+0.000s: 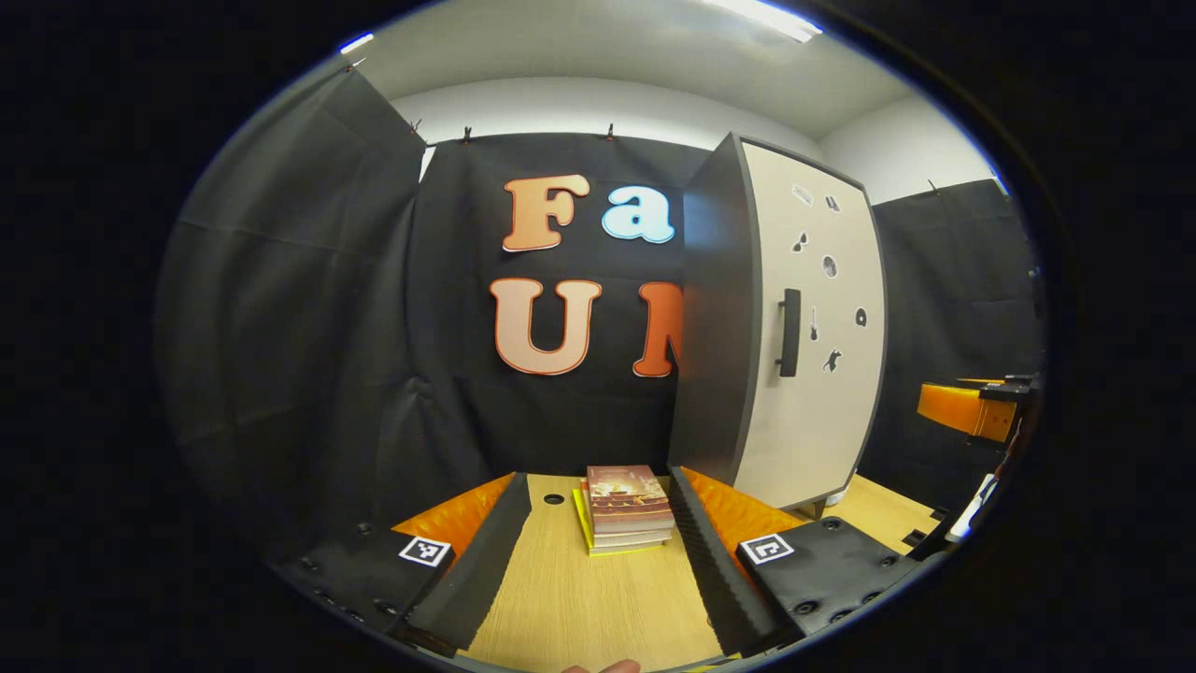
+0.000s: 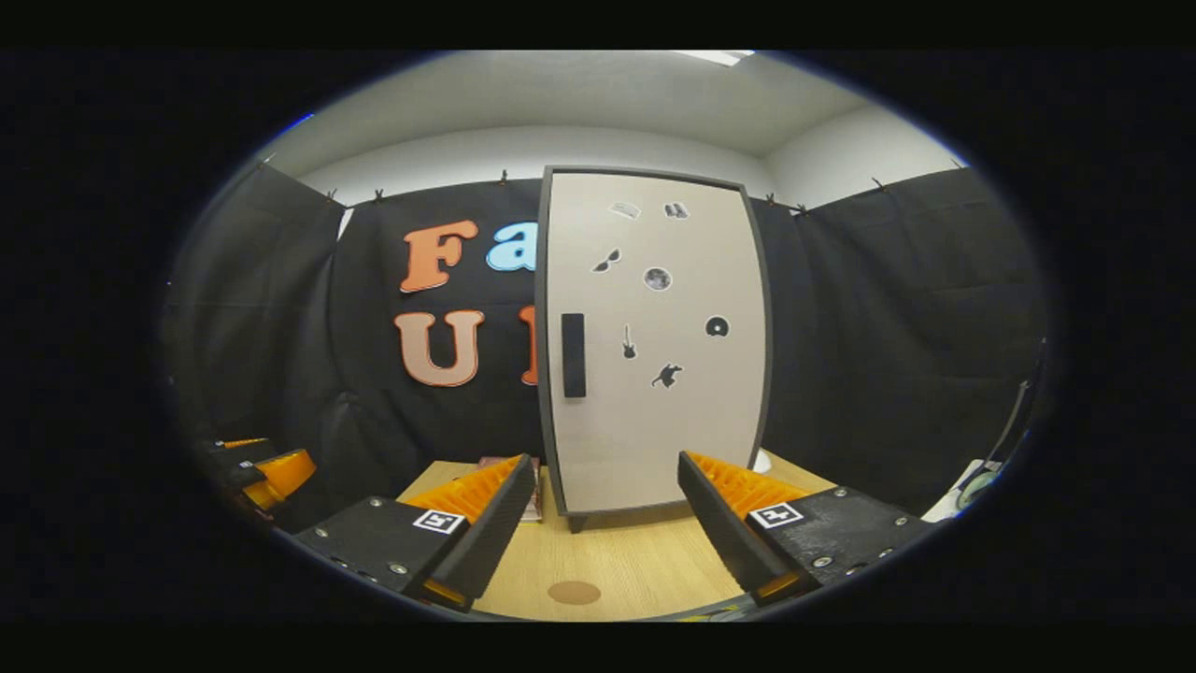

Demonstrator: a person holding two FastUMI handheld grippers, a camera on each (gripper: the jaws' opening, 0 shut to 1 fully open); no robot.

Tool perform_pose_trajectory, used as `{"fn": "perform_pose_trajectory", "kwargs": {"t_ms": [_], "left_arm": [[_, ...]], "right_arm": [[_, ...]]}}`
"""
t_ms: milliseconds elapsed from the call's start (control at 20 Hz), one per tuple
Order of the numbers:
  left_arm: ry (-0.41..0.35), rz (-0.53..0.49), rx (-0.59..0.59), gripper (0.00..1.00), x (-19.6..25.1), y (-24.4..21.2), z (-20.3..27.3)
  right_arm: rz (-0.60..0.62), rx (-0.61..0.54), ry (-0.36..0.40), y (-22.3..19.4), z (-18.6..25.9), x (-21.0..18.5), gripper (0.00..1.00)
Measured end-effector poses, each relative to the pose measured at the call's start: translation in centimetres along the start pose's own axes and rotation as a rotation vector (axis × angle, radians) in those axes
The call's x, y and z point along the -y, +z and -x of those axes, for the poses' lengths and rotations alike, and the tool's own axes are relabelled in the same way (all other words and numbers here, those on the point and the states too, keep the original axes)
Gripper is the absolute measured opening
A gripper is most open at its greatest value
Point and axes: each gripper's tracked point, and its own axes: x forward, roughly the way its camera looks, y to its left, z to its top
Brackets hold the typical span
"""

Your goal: Open the cabinet door with the right hand, grasp the bottle in the cabinet with the left hand and place it on the coaster, then close the cabinet door with the right hand.

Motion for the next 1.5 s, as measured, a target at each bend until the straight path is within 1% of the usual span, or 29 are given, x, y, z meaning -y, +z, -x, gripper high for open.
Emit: {"fn": "perform_pose_trajectory", "kwargs": {"t_ms": [200,250,300,350,400,500,550,650,750,850,900,950,1000,1050,1100,1150,1200,1300,1350,1400,1450,1500], "left_arm": [[0.043,0.005,-0.008,0.96,-2.1,-0.4,-1.9],[0.055,0.001,-0.009,0.94,-2.6,-0.4,-2.3],[0.071,-0.002,-0.01,0.94,-3.4,-0.4,-2.8],[0.087,-0.003,-0.013,0.97,-4.0,-0.5,-3.4],[0.096,-0.001,-0.015,0.97,-4.4,-0.8,-3.9],[0.121,-0.001,-0.027,0.99,-5.1,-1.2,-5.3],[0.131,-0.003,-0.032,0.96,-5.3,-1.5,-6.1],[0.151,-0.006,-0.046,0.96,-5.7,-1.9,-7.4],[0.165,0.017,-0.046,0.95,-5.8,-1.9,-8.4],[0.179,0.04,-0.04,0.97,-6.2,-2.0,-9.5],[0.192,0.04,-0.04,0.99,-6.5,-2.1,-10.0],[0.202,0.038,-0.042,0.97,-6.8,-2.3,-10.6],[0.211,0.035,-0.051,0.99,-7.0,-2.6,-11.0],[0.222,0.033,-0.063,0.97,-7.2,-2.9,-11.2],[0.229,0.034,-0.073,0.99,-7.4,-3.3,-11.5],[0.24,0.035,-0.082,0.97,-7.6,-3.7,-11.8],[0.248,0.035,-0.089,0.97,-7.9,-3.8,-12.0],[0.262,0.037,-0.097,0.97,-8.5,-4.3,-11.9],[0.262,0.05,-0.1,0.97,-8.5,-4.3,-11.9],[0.257,0.062,-0.092,0.97,-8.5,-4.1,-11.7],[0.256,0.065,-0.086,0.97,-8.7,-3.9,-11.6],[0.257,0.061,-0.085,0.97,-8.9,-3.9,-11.5]], "right_arm": [[0.0,0.013,0.035,1.5,-4.4,-1.7,0.95],[-0.001,0.021,0.04,2.0,-5.6,-2.0,0.95],[-0.002,0.027,0.045,2.4,-6.9,-2.2,0.95],[-0.004,0.029,0.056,2.7,-8.3,-2.6,0.95],[-0.001,0.03,0.065,3.1,-9.7,-2.8,0.95],[0.012,0.034,0.074,3.7,-12.4,-3.1,0.95],[0.014,0.038,0.077,4.1,-13.8,-3.1,0.94],[0.015,0.039,0.085,4.6,-16.3,-3.1,0.95],[0.017,0.032,0.091,4.7,-18.6,-3.0,0.95],[0.01,0.031,0.103,4.8,-20.7,-3.2,0.95],[0.006,0.029,0.108,4.7,-21.7,-3.3,0.94],[0.005,0.029,0.103,4.8,-22.6,-3.3,0.94],[0.007,0.032,0.102,5.0,-23.4,-3.3,0.94],[0.01,0.028,0.107,4.9,-24.3,-3.5,0.92],[0.012,0.023,0.112,4.8,-24.9,-3.7,0.9],[0.011,0.017,0.116,4.8,-25.4,-3.9,0.86],[0.008,0.016,0.12,4.9,-25.8,-4.1,0.83],[-0.002,0.02,0.108,4.9,-26.3,-4.1,0.71],[0.006,0.024,0.087,4.9,-26.4,-3.7,0.56],[0.019,0.028,0.084,5.0,-26.3,-3.5,0.51],[0.02,0.027,0.085,4.9,-26.3,-3.6,0.38],[0.011,0.025,0.085,4.9,-26.2,-3.6,0.37]]}}
